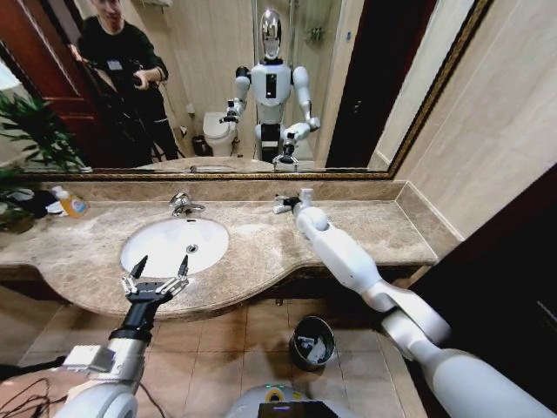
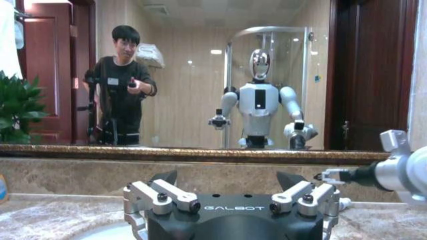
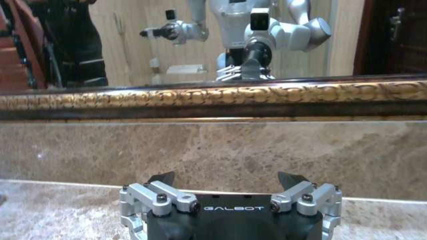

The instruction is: Pick up the trash from the sink and place it in the trash bin.

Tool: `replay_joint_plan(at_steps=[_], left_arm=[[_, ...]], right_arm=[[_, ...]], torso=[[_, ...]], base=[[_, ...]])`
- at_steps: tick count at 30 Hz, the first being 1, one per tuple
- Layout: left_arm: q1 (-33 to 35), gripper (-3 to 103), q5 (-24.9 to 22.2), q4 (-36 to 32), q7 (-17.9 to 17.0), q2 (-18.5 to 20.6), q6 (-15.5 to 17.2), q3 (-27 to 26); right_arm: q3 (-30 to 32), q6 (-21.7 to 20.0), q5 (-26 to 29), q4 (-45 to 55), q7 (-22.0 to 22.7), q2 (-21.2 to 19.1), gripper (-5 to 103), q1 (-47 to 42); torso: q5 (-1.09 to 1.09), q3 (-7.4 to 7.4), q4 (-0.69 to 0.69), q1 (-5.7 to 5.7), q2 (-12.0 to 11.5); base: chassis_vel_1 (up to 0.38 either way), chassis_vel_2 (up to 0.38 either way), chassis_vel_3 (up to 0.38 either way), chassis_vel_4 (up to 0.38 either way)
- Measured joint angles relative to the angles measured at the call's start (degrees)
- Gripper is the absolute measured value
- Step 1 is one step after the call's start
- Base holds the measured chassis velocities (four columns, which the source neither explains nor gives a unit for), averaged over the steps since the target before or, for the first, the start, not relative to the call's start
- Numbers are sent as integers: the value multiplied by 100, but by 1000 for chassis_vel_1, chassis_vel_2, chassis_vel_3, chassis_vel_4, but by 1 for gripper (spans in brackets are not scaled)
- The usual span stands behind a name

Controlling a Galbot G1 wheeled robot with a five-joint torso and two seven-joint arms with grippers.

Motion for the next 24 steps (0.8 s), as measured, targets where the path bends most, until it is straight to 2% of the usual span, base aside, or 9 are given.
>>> replay_joint_plan(at_steps=[4,6,10,12,15,19,24], left_arm=[[0,100,0,0,0,0,0,0],[0,100,0,0,0,0,0,0],[0,100,0,0,0,0,0,0],[0,100,0,0,0,0,0,0],[0,100,0,0,0,0,0,0],[0,100,0,0,0,0,0,0],[0,100,0,0,0,0,0,0]], right_arm=[[-46,202,-411,-392,-265,208,100,118],[-48,346,-567,-656,-586,345,100,204],[-15,294,-626,-896,-896,445,100,274],[5,224,-616,-891,-924,421,100,267],[74,13,-589,-728,-1145,167,100,103],[69,234,-708,-876,-1386,164,100,84],[124,269,-880,-909,-1856,147,100,-1]], torso=[[0,0,0,0,0],[0,0,0,0,0],[0,0,1,0,0],[2,0,1,0,0],[2,0,-2,1,0],[2,0,-2,0,1],[2,0,0,0,0]], base=[[0,0,0,0],[0,0,0,0],[0,0,0,0],[0,0,0,0],[0,0,0,0],[0,0,0,0],[0,0,0,0]])
